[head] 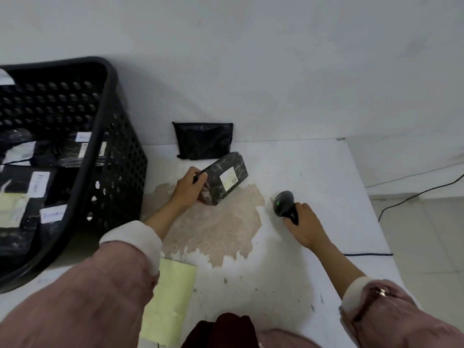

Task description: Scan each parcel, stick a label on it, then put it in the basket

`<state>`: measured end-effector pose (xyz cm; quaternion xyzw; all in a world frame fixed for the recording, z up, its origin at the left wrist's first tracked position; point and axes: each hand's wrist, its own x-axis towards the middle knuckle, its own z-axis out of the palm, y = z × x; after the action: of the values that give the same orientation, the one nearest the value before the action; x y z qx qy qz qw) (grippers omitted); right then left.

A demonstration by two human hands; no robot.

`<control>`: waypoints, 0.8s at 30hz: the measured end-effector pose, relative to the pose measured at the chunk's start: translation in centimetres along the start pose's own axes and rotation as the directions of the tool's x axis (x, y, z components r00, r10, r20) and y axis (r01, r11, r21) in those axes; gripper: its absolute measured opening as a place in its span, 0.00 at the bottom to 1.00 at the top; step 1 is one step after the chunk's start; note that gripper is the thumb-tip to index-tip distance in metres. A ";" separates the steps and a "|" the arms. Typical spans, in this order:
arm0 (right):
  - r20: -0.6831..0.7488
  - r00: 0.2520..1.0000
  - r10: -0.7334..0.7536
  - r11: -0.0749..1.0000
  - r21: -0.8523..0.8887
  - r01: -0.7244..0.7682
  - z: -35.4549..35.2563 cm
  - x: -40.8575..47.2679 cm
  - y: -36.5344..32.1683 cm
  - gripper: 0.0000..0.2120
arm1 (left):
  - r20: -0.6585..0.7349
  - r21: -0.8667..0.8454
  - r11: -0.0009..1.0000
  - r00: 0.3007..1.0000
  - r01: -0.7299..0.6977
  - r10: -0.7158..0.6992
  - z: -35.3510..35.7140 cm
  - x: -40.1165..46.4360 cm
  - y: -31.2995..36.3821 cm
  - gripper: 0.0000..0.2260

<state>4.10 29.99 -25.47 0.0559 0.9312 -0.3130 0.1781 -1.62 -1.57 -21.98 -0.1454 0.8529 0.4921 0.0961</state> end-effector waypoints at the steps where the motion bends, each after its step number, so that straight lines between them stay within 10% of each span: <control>1: -0.012 1.000 -0.006 0.999 0.035 0.007 -0.6 -0.1 -0.6 0.08 | -0.004 -0.077 0.997 1.000 0.026 -0.027 -0.1 -0.3 0.3 0.09; 8: -0.055 0.998 -0.012 0.882 0.469 0.037 -5.4 -2.1 -6.2 0.07 | -0.002 -0.243 0.969 0.999 -0.042 0.043 -1.6 -3.1 2.8 0.10; 24: -0.177 0.957 -0.227 0.877 0.389 0.281 -15.2 -10.8 -11.3 0.08 | -0.122 -0.104 0.940 0.942 -0.326 0.313 -5.5 -7.8 7.2 0.10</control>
<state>7.18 30.24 -3.88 -0.0111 0.8532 -0.5180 0.0604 3.17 -1.75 -10.97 -0.0359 0.8373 0.5442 -0.0388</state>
